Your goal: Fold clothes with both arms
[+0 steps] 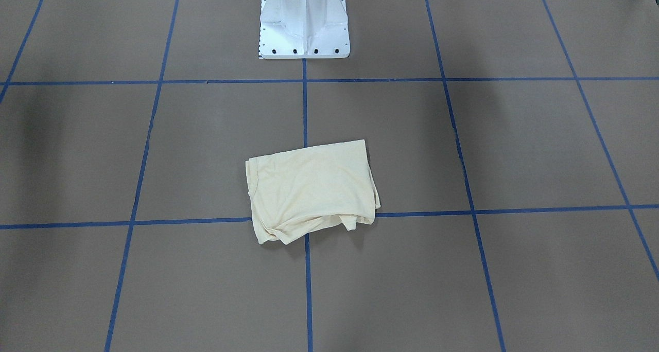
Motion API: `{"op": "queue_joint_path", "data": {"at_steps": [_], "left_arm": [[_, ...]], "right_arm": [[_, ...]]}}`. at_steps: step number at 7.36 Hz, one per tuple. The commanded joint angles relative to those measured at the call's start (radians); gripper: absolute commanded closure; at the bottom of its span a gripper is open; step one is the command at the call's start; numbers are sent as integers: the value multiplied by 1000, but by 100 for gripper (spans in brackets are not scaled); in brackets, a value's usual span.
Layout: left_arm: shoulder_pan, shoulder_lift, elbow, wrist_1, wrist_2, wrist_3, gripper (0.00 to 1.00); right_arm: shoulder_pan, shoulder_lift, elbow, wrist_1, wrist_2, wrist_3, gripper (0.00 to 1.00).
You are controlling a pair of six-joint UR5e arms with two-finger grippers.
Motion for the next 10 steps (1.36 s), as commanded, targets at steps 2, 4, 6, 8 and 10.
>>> {"op": "queue_joint_path", "data": {"at_steps": [2,4,6,8,10], "left_arm": [[0,0,-2,1,0,0,0],[-2,0,-5,1,0,0,0],[0,0,-2,3,6,-2,0],[-2,8,11,13,11,-3,0],[0,-7,69,12,67,-2,0]], "right_arm": [[0,-2,-1,1,0,1,0],[0,-9,4,-1,3,0,0],[0,-41,28,-1,4,1,0],[0,-67,42,-1,6,1,0],[3,-107,79,-1,27,3,0]]}}
